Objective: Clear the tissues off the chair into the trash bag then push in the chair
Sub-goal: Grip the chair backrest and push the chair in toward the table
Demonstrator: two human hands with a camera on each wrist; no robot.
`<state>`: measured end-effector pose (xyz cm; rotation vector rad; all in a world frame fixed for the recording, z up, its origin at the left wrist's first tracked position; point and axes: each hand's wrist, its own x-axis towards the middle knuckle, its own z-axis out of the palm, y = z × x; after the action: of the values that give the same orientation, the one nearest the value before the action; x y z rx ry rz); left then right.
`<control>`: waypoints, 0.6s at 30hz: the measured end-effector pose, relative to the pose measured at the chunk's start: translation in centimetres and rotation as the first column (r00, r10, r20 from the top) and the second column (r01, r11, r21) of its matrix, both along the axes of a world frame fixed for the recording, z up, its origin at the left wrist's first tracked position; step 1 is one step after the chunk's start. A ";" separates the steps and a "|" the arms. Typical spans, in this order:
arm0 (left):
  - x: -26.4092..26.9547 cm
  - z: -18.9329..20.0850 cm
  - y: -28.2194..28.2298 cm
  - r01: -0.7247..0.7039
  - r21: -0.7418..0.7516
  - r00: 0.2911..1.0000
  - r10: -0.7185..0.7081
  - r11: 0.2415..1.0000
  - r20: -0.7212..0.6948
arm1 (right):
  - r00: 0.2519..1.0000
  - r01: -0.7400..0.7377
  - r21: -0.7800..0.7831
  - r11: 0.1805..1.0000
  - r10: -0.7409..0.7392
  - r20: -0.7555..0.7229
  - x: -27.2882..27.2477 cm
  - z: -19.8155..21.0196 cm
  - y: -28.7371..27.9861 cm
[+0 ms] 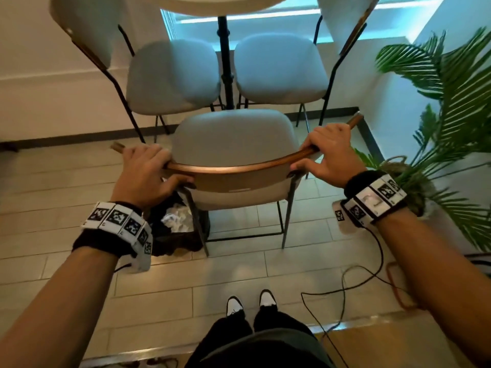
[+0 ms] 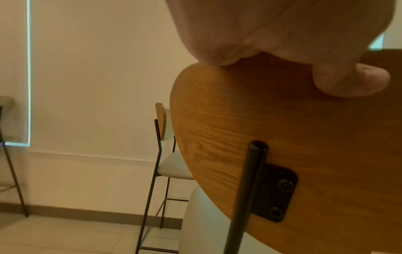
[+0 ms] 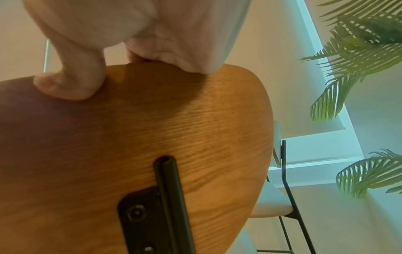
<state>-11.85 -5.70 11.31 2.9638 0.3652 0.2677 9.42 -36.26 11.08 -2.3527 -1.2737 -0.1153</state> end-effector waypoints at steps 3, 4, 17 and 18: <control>1.2 0.2 0.8 0.012 -0.012 1.000 -0.012 1.000 0.023 | 1.000 0.008 -0.021 1.000 -0.008 0.003 1.1 0.2 1.0; 1.5 0.4 1.1 0.020 -0.011 1.000 -0.020 1.000 0.024 | 1.000 0.011 -0.030 0.999 -0.011 0.007 1.4 0.3 1.3; 1.7 0.2 1.4 0.035 -0.014 0.999 -0.035 0.999 0.037 | 1.000 0.024 -0.050 0.998 -0.024 0.001 1.7 0.0 1.3; 1.6 0.3 1.4 0.028 -0.022 0.999 -0.027 0.999 0.033 | 1.000 0.030 -0.053 0.998 -0.030 -0.005 1.6 0.0 1.3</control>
<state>-10.20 -4.31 11.56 2.9361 0.3206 0.3067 11.02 -34.99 11.10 -2.4155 -1.2540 -0.0852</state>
